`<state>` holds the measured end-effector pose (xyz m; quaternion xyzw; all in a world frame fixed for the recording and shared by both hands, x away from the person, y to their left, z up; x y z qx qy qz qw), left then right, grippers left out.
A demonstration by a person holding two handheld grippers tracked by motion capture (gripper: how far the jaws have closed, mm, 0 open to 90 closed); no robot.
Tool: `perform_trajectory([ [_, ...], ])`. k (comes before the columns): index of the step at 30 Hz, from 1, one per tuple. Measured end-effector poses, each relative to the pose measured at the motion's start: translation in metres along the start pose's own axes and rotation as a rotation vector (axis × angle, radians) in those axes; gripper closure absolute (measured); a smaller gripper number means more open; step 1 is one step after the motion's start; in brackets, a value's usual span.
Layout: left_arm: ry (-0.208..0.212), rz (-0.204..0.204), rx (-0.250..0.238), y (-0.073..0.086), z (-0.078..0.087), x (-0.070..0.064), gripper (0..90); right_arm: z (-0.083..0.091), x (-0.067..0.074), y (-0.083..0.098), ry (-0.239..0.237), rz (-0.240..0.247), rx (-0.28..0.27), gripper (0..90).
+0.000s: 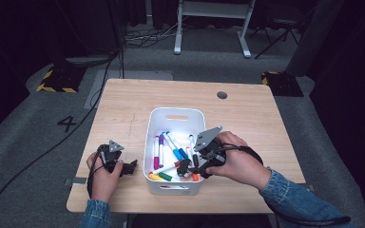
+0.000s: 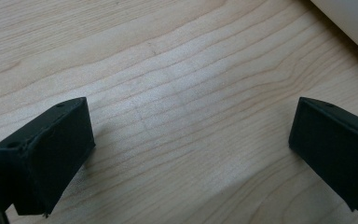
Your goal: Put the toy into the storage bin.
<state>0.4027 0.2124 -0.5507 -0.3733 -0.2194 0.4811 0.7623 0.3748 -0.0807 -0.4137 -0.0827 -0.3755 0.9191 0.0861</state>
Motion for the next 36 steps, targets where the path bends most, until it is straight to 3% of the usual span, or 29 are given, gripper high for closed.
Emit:
perform_trajectory([
  [7, 0.003, 0.001, -0.001, 0.000, 0.000, 0.000, 0.1, 0.027, -0.016, -0.002, 0.055, -0.046, -0.122, 26.9],
  [17, -0.003, 0.000, 0.000, 0.001, 0.001, 0.000, 0.1, 0.068, -0.041, 0.018, 0.164, -0.156, -0.211, 28.6],
  [24, 0.001, 0.002, 0.001, 0.001, 0.001, 0.000, 0.1, 0.094, -0.057, 0.042, 0.237, -0.226, -0.235, 29.2],
  [31, 0.001, 0.002, 0.001, 0.001, 0.001, 0.000, 0.1, 0.110, -0.069, 0.073, 0.287, -0.283, -0.224, 29.3],
  [32, 0.002, 0.002, 0.001, 0.001, 0.001, 0.000, 0.1, 0.116, -0.073, 0.084, 0.308, -0.313, -0.223, 29.5],
  [36, 0.002, 0.003, 0.001, 0.001, 0.001, 0.000, 0.1, 0.125, -0.078, 0.102, 0.337, -0.349, -0.220, 29.6],
])
Point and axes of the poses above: each handheld gripper's, and its own axes: z roughly backward along the jaws, y roughly out of its underside, x roughly to its left, the point moved 6 cm from there along -z, roughly forward along the jaws, and after that the axes turned 10 degrees about -x, right-handed, at the moved point
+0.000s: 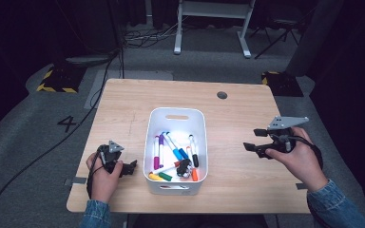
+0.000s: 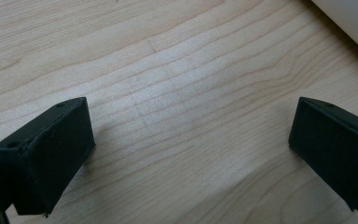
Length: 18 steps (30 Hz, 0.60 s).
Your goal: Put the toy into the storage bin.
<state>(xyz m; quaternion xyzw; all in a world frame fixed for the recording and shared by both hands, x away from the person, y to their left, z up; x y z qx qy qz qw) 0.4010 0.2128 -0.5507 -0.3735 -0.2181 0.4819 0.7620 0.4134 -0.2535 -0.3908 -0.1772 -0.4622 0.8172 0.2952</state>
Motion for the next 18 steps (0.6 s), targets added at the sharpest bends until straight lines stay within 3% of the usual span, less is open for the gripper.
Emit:
perform_trajectory([
  [12, 0.000, 0.002, -0.001, 0.000, 0.000, 0.000, 0.0, 0.016, -0.032, 0.046, 0.067, -0.090, 0.021, 29.7],
  [18, 0.000, 0.002, -0.002, 0.000, -0.001, 0.000, 0.0, 0.018, -0.044, 0.073, 0.090, -0.106, 0.037, 29.6],
])
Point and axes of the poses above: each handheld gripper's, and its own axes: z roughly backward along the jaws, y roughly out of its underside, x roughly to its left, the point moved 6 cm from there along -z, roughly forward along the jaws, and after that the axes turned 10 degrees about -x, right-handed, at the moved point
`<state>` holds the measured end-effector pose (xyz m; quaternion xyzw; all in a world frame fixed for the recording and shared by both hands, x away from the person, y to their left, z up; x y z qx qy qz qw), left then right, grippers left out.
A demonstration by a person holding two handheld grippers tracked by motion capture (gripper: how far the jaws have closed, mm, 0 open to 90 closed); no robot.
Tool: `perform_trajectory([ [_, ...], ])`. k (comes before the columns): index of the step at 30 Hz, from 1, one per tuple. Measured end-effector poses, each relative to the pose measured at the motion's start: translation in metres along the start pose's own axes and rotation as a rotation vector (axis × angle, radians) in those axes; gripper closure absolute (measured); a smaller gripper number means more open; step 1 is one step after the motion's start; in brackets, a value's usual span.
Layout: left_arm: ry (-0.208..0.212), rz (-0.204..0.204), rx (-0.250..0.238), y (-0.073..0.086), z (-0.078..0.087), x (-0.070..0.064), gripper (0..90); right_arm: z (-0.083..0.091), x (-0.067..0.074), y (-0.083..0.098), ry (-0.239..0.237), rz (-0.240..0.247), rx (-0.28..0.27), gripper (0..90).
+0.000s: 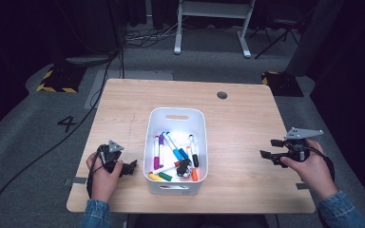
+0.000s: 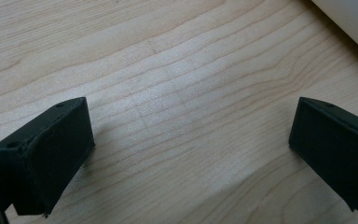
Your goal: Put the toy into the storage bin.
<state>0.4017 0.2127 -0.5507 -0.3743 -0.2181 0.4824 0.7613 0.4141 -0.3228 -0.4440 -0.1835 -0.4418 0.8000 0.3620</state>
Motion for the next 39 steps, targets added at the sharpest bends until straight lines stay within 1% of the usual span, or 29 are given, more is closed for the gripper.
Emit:
perform_trajectory([
  [3, 0.000, 0.000, 0.001, 0.000, 0.000, 0.000, 0.0, -0.002, -0.004, 0.011, 0.008, -0.028, 0.005, 29.6],
  [4, 0.000, 0.001, 0.001, 0.000, 0.000, 0.000, 0.0, -0.002, -0.007, 0.015, 0.005, -0.018, 0.013, 29.5],
  [6, 0.000, 0.000, 0.001, 0.000, 0.000, 0.000, 0.0, -0.004, -0.009, 0.023, 0.015, -0.038, 0.013, 29.6],
  [9, 0.000, 0.000, 0.001, 0.000, 0.000, 0.000, 0.0, -0.005, -0.014, 0.034, 0.017, -0.039, 0.023, 29.6],
  [11, 0.000, 0.000, 0.001, 0.000, 0.000, 0.000, 0.0, -0.007, -0.015, 0.043, 0.027, -0.057, 0.027, 29.6],
  [13, 0.000, 0.000, 0.001, 0.000, 0.000, 0.000, 0.0, -0.009, -0.017, 0.053, 0.036, -0.044, 0.037, 29.6],
  [15, 0.000, 0.000, 0.000, 0.000, 0.000, 0.000, 0.0, -0.011, -0.018, 0.062, 0.045, -0.046, 0.042, 29.7],
  [19, 0.000, 0.000, 0.000, 0.000, 0.000, 0.000, 0.0, -0.016, -0.018, 0.080, 0.051, -0.064, 0.043, 29.9],
  [20, 0.000, 0.000, 0.001, 0.000, 0.000, 0.000, 0.0, -0.017, -0.019, 0.085, 0.051, -0.053, 0.046, 29.9],
  [22, 0.001, 0.000, 0.000, 0.000, 0.000, 0.000, 0.0, -0.019, -0.018, 0.091, 0.046, -0.047, 0.049, 29.6],
  [23, 0.000, 0.000, 0.001, 0.000, 0.000, 0.000, 0.0, -0.021, -0.018, 0.093, 0.045, -0.047, 0.039, 29.6],
  [24, 0.000, 0.000, 0.000, 0.000, 0.000, 0.000, 0.0, -0.022, -0.017, 0.095, 0.050, -0.037, 0.030, 29.6],
  [26, 0.000, 0.000, 0.001, 0.000, 0.000, 0.000, 0.0, -0.025, -0.016, 0.098, 0.055, 0.001, 0.018, 28.3],
  [27, 0.001, 0.000, 0.001, 0.000, 0.000, 0.000, 0.0, -0.027, -0.015, 0.098, 0.060, 0.006, 0.003, 26.2],
  [28, 0.000, 0.000, 0.001, 0.000, 0.000, 0.000, 0.0, -0.029, -0.013, 0.098, 0.058, -0.009, -0.019, 25.5],
  [29, 0.000, 0.000, 0.001, 0.000, 0.000, 0.000, 0.0, -0.030, -0.013, 0.098, 0.057, -0.008, -0.029, 25.3],
  [31, 0.000, 0.000, 0.001, 0.000, 0.000, 0.000, 0.0, -0.030, -0.014, 0.098, 0.054, 0.005, -0.025, 23.4],
  [32, 0.000, 0.000, 0.000, 0.000, 0.000, 0.000, 0.0, -0.031, -0.015, 0.098, 0.050, 0.013, -0.023, 19.7],
  [33, 0.001, 0.000, 0.000, 0.000, 0.000, 0.000, 0.0, -0.032, -0.014, 0.098, 0.032, 0.013, -0.017, 16.6],
  [35, 0.001, 0.000, 0.000, 0.000, 0.000, 0.000, 0.0, -0.033, -0.015, 0.098, 0.023, 0.033, -0.011, 15.8],
  [39, 0.003, -0.001, -0.001, 0.000, 0.000, 0.000, 0.0, -0.034, -0.014, 0.098, 0.033, 0.022, -0.013, 14.9],
])
Point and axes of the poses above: each handheld gripper's, and its own axes: z roughly backward along the jaws, y roughly out of its underside, x roughly to its left, the point moved 6 cm from there along -z, roughly forward along the jaws, and after that the axes turned 10 degrees about -x, right-handed, at the moved point
